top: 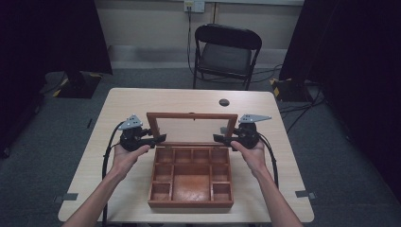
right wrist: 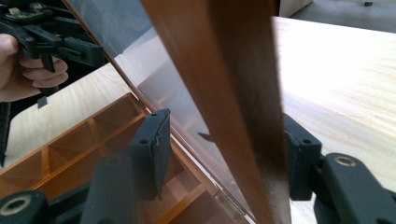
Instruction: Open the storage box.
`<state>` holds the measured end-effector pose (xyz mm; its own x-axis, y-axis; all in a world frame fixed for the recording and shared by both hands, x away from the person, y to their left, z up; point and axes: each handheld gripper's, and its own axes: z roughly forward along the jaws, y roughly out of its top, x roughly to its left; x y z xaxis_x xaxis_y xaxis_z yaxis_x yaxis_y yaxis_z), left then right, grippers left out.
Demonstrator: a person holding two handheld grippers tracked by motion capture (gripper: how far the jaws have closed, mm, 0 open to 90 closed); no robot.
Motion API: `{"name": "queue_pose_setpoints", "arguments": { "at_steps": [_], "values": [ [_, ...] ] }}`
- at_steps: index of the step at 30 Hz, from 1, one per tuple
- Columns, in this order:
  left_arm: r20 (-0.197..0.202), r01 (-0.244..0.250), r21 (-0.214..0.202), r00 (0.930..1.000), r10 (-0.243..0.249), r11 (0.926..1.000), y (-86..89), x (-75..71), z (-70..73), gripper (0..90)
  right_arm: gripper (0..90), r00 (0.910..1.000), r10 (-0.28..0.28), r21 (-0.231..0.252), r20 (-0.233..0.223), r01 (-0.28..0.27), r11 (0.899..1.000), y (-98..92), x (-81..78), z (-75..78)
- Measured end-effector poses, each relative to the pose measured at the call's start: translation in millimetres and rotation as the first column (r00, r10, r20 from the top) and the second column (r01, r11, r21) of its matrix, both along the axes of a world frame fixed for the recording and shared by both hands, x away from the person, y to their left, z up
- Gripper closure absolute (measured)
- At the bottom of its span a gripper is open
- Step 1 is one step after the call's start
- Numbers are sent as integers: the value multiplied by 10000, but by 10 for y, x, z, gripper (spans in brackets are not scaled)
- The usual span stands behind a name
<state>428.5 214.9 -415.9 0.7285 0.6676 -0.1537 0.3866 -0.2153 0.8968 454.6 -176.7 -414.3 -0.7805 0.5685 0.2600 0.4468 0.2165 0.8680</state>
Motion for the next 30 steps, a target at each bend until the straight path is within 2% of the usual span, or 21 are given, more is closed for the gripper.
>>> {"name": "queue_pose_setpoints", "arguments": {
  "at_steps": [3, 6, 14, 20, 22, 26, 29, 30],
  "values": [
    [-36, -22, 29, 10000, 22, 10000, 3, 3, -1, 526, 451, 10000, -3, -161, 23, 3, 9999, 27, 4, -23],
    [-52, 11, -71, 10000, -11, 10000, 2, 11, -11, 526, 451, 10000, 25, -160, -50, -26, 9999, 50, 9, -43],
    [-116, 12, 36, 9999, -12, 10000, 3, 29, -27, 529, 438, 9999, -49, -245, -90, 47, 9997, 49, 18, -77],
    [-174, -13, 29, 9998, 14, 10000, -1, 49, -47, 529, 433, 9999, -106, -236, 62, 107, 9997, 42, 19, -80],
    [-192, -16, 143, 9998, 19, 9999, 4, 56, -56, 539, 431, 9999, -156, -127, 4, 156, 9998, 32, 24, -82],
    [-154, -14, 75, 9999, 15, 10000, 3, 68, -69, 547, 443, 9997, -221, 21, -96, 221, 9998, 8, 39, -90],
    [-127, -41, 39, 9999, 41, 10000, 3, 73, -78, 548, 462, 9998, -201, -132, -52, 201, 9997, 9, 50, -94],
    [-76, -51, 161, 10000, 52, 9999, 4, 70, -75, 549, 461, 9998, -184, -110, -106, 182, 9998, 6, 54, -102]
  ]
}}
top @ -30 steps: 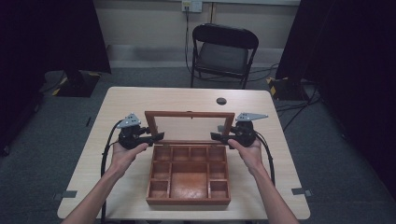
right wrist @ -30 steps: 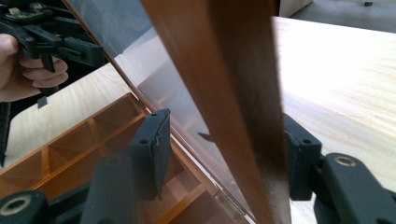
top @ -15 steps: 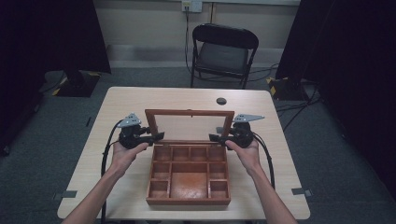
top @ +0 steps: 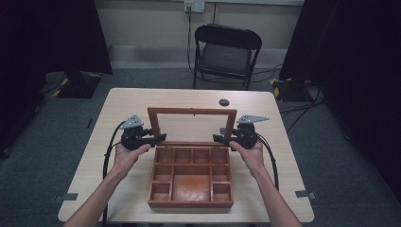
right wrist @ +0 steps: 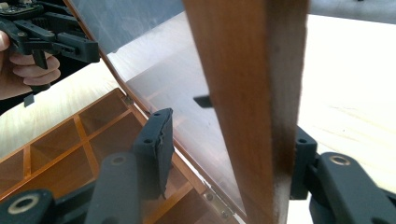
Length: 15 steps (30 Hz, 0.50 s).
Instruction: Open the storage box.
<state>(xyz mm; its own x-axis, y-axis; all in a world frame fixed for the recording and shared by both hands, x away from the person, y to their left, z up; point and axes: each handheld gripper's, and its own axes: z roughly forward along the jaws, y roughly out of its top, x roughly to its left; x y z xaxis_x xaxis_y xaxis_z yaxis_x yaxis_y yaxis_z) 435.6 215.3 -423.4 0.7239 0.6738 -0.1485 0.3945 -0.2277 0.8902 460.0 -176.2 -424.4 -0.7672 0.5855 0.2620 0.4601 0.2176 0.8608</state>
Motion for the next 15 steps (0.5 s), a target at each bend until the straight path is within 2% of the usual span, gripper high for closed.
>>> {"name": "queue_pose_setpoints", "arguments": {
  "at_steps": [3, 4, 7, 11, 15],
  "values": [
    [86, -47, 154, 10000, 46, 9999, -5, 11, -1, 551, 456, 10000, -52, -39, -73, 52, 10000, -7, 13, -21],
    [-22, -103, -48, 9999, 103, 9999, -11, 13, -11, 551, 450, 9999, -74, -18, -94, 74, 10000, -8, 15, -25],
    [-71, -104, -127, 9999, 103, 9999, 1, 33, -23, 556, 433, 9998, -172, 7, -66, 172, 9999, -2, 19, -25],
    [-67, -82, -117, 9999, 81, 9999, 8, 39, -29, 561, 479, 9997, -222, -79, -56, 222, 9997, -6, 27, -33],
    [-131, -161, -173, 9998, 158, 9997, 6, 56, -44, 561, 485, 9996, -263, -95, -52, 263, 9996, -12, 44, -37]
  ]
}}
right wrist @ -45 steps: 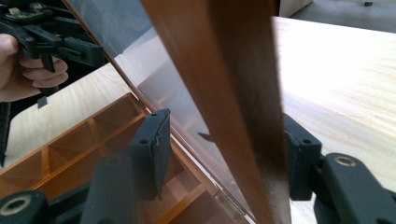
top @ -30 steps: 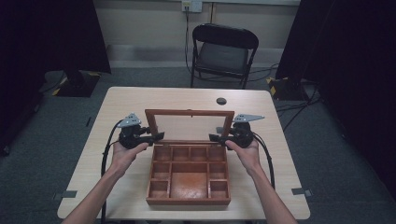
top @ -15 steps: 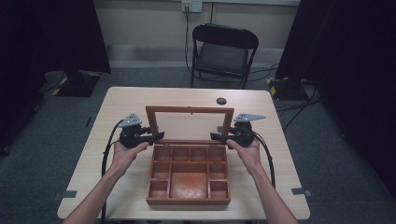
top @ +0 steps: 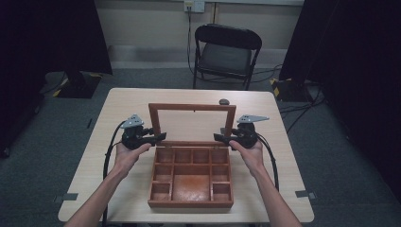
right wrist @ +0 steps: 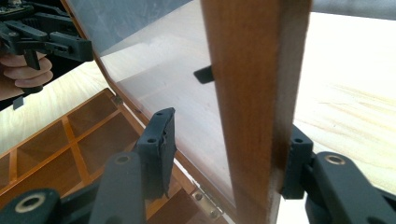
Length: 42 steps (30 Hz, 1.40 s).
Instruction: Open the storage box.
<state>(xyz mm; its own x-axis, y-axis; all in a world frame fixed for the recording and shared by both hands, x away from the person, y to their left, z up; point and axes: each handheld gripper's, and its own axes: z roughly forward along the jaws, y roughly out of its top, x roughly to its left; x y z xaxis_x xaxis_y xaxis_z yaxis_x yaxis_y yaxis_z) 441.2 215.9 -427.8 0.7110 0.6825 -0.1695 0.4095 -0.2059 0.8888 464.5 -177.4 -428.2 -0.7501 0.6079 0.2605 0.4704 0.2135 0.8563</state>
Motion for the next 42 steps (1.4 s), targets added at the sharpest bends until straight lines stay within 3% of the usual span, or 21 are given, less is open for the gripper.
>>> {"name": "queue_pose_setpoints", "arguments": {
  "at_steps": [4, 15, 31, 37, 42],
  "values": [
    [-176, 71, -325, 9998, -77, 9994, 29, 31, -31, 556, 483, 10000, -65, 57, -14, 65, 10000, 1, 16, -9],
    [-432, -183, 207, 9989, 192, 9996, 20, 51, -154, 579, 480, 9994, -356, 30, 6, 356, 9994, -9, 65, -56],
    [-619, -390, -216, 9974, 376, 9990, 32, 148, -154, 594, 453, 9976, -691, -28, 12, 691, 9976, 14, 130, -105],
    [-571, -479, -109, 9972, 472, 9988, 29, 170, -170, 610, 433, 9966, -825, 13, 49, 825, 9966, 27, 153, -104],
    [-849, -534, -311, 9951, 506, 9981, 39, 197, -207, 601, 389, 9946, -1032, -11, -49, 1032, 9947, 26, 179, -133]
  ]
}}
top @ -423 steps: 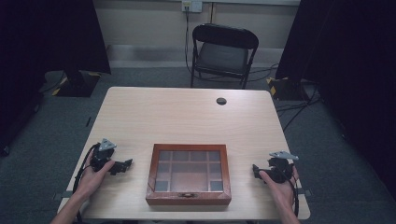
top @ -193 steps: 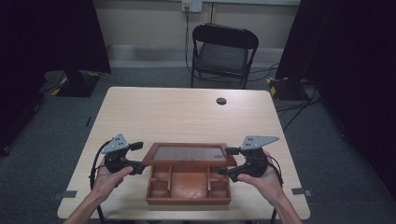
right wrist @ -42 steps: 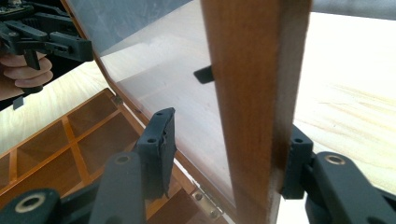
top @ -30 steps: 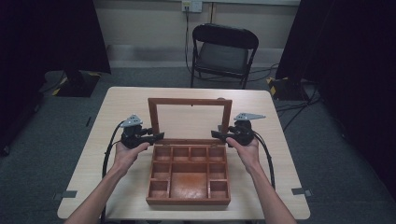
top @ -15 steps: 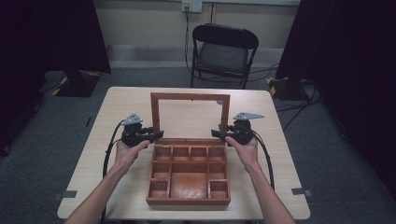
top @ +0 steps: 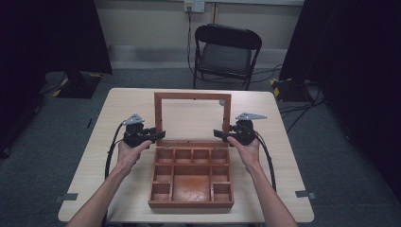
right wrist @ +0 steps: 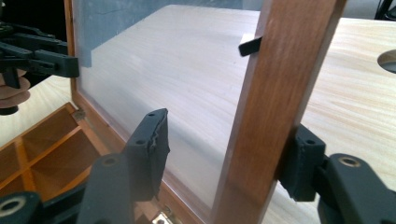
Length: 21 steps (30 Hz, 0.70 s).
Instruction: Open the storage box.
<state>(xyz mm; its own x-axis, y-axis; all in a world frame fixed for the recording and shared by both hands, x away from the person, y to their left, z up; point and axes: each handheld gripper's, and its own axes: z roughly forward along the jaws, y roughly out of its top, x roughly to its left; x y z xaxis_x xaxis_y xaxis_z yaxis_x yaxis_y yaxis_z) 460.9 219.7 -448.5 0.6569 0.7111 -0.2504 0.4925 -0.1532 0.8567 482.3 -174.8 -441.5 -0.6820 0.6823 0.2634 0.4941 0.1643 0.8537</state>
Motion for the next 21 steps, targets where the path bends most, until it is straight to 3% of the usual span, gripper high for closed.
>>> {"name": "queue_pose_setpoints", "arguments": {
  "at_steps": [3, 10, 21],
  "values": [
    [-150, 26, -224, 9999, -29, 9997, 7, -2, -33, 597, 358, 9999, -88, 6, -130, 89, 10000, 10, 5, -16],
    [-140, -32, 98, 9999, 33, 9999, -14, 16, -23, 572, 350, 9996, -200, -12, -205, 200, 9998, 27, 21, -50],
    [-460, 85, 85, 9989, -81, 9999, -29, 113, -65, 542, 304, 9982, -239, -365, -557, 219, 9991, 37, 36, -104]
  ]
}}
